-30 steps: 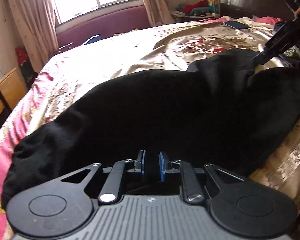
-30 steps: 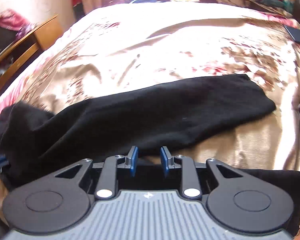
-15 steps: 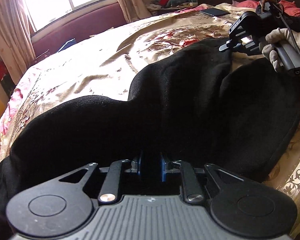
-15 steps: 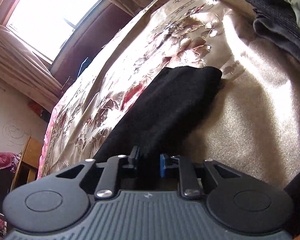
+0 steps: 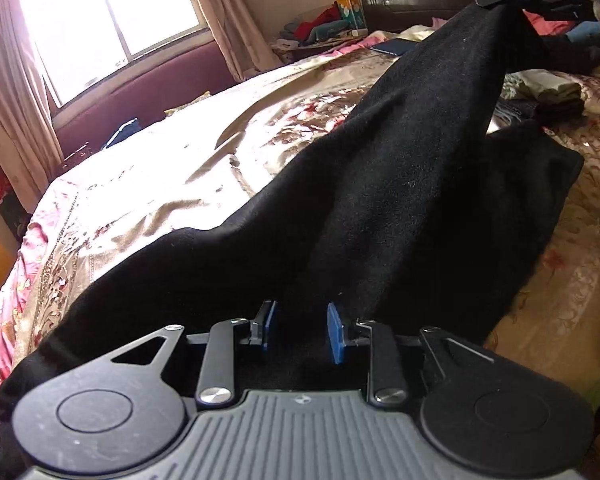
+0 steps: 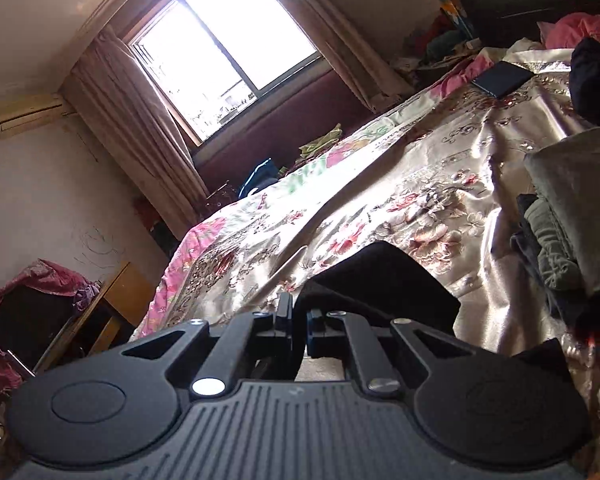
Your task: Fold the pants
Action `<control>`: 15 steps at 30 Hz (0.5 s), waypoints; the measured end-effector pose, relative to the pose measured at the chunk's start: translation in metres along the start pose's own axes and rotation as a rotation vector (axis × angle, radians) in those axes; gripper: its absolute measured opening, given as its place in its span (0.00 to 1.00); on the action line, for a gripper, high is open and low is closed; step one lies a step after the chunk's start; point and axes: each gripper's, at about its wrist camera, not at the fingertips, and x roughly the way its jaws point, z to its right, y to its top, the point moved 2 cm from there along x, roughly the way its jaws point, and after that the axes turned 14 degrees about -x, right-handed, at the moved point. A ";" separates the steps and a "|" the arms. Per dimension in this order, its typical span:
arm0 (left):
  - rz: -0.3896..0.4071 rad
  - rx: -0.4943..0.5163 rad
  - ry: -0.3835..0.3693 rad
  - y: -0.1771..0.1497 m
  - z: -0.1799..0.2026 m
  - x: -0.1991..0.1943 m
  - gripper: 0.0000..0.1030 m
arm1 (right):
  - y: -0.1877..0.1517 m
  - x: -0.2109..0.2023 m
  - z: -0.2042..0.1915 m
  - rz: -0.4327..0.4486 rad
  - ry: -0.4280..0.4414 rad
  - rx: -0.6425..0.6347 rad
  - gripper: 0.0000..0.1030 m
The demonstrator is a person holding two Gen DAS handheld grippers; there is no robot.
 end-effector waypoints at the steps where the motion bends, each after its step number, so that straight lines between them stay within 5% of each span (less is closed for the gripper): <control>1: -0.033 0.015 -0.014 -0.009 0.006 0.005 0.40 | -0.020 0.001 0.010 -0.040 -0.024 0.045 0.09; 4: -0.126 0.048 -0.061 -0.029 0.022 0.021 0.41 | -0.077 0.031 0.057 -0.148 -0.134 0.163 0.12; 6: -0.131 0.098 -0.054 -0.035 0.033 0.022 0.42 | -0.097 0.040 0.079 -0.139 -0.122 0.252 0.12; 12: -0.102 0.115 -0.082 -0.022 0.054 0.027 0.44 | -0.099 0.042 0.106 -0.059 -0.110 0.405 0.16; 15: -0.081 0.153 -0.102 -0.015 0.067 0.031 0.44 | -0.103 0.034 0.121 -0.009 -0.113 0.510 0.27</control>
